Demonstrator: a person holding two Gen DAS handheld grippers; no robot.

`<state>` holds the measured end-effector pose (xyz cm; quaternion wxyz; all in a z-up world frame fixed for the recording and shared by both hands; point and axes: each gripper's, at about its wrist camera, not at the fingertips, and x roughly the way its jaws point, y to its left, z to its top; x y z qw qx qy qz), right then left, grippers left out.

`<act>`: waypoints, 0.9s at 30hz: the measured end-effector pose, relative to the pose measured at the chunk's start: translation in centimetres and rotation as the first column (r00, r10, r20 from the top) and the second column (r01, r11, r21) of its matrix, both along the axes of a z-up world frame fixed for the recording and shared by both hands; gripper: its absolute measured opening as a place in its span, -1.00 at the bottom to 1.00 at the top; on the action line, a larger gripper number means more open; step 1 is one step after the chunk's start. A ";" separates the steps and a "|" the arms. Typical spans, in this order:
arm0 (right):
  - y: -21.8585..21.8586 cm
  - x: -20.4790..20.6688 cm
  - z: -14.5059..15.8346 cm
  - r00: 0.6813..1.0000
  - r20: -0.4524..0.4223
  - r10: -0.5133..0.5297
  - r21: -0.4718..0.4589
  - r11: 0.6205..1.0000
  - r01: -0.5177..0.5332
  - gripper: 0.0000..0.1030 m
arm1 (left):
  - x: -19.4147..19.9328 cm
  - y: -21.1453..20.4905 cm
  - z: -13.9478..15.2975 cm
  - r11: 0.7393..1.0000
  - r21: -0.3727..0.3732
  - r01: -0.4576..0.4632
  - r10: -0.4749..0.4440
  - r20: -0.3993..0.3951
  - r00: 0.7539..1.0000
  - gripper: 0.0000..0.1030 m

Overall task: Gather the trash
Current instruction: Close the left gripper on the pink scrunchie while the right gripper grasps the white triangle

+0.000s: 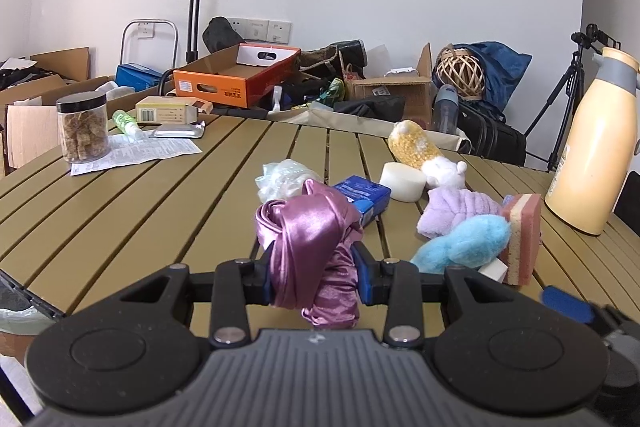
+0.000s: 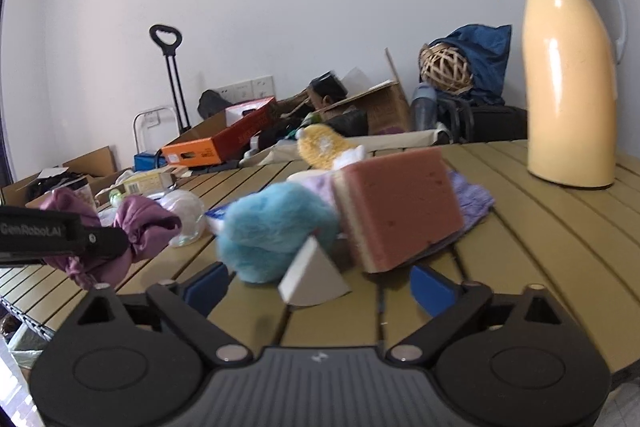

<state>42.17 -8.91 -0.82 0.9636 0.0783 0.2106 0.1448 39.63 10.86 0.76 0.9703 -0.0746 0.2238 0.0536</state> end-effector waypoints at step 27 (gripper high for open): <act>3.3 0.5 -0.5 1.000 0.029 -0.009 -0.150 0.989 0.013 -0.41 | -0.6 0.4 0.2 1.000 -0.019 0.001 0.000 0.021 1.000 -0.27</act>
